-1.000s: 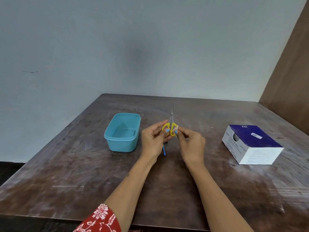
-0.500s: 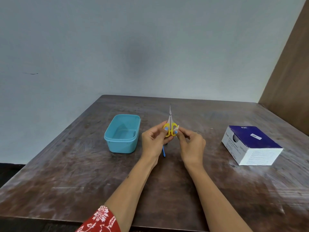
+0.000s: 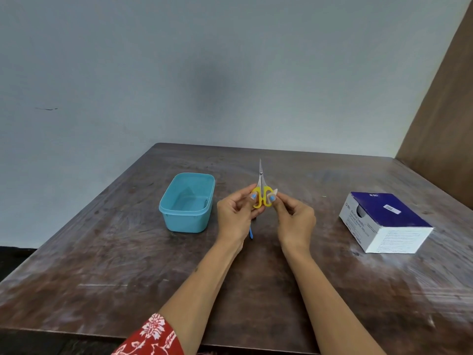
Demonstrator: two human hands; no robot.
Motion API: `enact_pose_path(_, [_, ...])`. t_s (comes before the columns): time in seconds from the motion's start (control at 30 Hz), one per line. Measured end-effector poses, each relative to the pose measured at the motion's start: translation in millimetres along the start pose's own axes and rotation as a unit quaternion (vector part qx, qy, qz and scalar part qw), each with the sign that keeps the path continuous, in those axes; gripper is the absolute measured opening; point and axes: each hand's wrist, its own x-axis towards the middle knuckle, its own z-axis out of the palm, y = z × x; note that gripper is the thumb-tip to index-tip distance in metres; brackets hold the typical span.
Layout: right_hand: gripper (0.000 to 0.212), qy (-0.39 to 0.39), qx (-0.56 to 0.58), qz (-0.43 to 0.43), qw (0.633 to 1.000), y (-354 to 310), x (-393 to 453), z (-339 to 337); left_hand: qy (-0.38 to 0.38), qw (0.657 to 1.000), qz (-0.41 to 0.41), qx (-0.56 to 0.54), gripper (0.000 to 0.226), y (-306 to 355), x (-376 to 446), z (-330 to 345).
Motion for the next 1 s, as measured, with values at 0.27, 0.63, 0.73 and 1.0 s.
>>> enact_pose_path(0.27, [0.013, -0.059, 0.071, 0.077, 0.993, 4, 2, 3, 0.015, 1.0, 0.005, -0.014, 0.026, -2, 1, -1])
enact_pose_path(0.63, [0.014, 0.02, -0.027, -0.025, 0.999, -3, -1, -2, 0.036, 0.999, 0.014, 0.007, 0.027, -1, 3, -2])
enact_pose_path(0.73, [0.017, 0.068, -0.109, -0.193, 0.973, 0, -1, -1, 0.027, 1.0, -0.013, 0.005, 0.026, 0, 2, -1])
enact_pose_path(1.0, [0.028, 0.063, -0.232, -0.315, 0.918, 12, 2, 2, -0.058, 0.99, -0.118, -0.055, 0.026, 2, 1, 1])
